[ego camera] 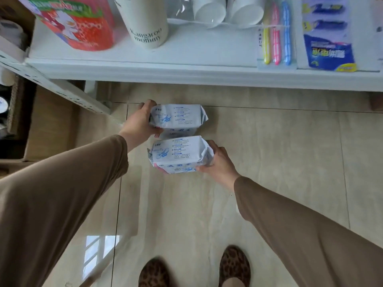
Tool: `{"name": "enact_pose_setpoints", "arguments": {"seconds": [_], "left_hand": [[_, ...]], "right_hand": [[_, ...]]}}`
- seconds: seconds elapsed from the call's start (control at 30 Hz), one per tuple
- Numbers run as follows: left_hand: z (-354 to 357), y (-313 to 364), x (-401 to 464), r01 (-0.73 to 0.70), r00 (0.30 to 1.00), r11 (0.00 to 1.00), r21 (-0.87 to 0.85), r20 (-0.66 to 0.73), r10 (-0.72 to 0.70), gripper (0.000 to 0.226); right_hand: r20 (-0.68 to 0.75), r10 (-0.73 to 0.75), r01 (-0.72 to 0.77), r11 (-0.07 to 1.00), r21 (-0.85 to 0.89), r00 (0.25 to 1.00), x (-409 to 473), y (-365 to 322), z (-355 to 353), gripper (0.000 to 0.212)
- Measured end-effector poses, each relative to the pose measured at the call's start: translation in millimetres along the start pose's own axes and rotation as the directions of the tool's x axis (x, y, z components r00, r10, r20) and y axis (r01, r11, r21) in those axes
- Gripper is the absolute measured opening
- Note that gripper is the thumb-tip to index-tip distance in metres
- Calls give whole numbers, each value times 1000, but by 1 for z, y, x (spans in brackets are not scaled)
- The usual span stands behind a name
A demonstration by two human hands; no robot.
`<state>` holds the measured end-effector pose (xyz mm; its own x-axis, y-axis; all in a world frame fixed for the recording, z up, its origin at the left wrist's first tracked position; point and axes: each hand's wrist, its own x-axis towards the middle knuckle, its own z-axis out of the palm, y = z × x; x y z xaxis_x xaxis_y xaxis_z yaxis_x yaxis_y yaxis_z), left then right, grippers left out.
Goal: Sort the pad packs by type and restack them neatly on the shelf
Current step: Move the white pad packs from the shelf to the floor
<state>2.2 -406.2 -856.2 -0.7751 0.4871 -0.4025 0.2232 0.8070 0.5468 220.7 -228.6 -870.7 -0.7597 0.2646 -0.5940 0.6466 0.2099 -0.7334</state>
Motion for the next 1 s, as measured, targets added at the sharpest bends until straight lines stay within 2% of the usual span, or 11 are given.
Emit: {"name": "enact_pose_setpoints", "arguments": {"seconds": [0.2,0.33,0.5,0.7,0.87,1.0], "left_hand": [[0,2,22,-48,999,993,107,25,45,86],[-3,-3,20,-51,998,982,181,46,43,89],[-8,-10,-4,-24,999,984,176,53,15,92],[-5,-8,-73,60,998,982,178,8,-62,80],[-10,26,-155,115,983,956,269,109,-149,66],[-39,83,-226,43,969,936,350,213,-124,57]], "right_hand": [[-76,-49,60,987,149,996,31,5,12,74],[-124,-28,53,977,205,992,44,8,15,73],[-190,-27,33,999,27,981,47,6,21,69],[-175,88,-107,989,-100,981,1,-12,7,89],[-122,104,-135,948,-288,987,-83,-40,-22,60],[-24,38,-45,907,-419,999,-163,-83,-59,48]]}}
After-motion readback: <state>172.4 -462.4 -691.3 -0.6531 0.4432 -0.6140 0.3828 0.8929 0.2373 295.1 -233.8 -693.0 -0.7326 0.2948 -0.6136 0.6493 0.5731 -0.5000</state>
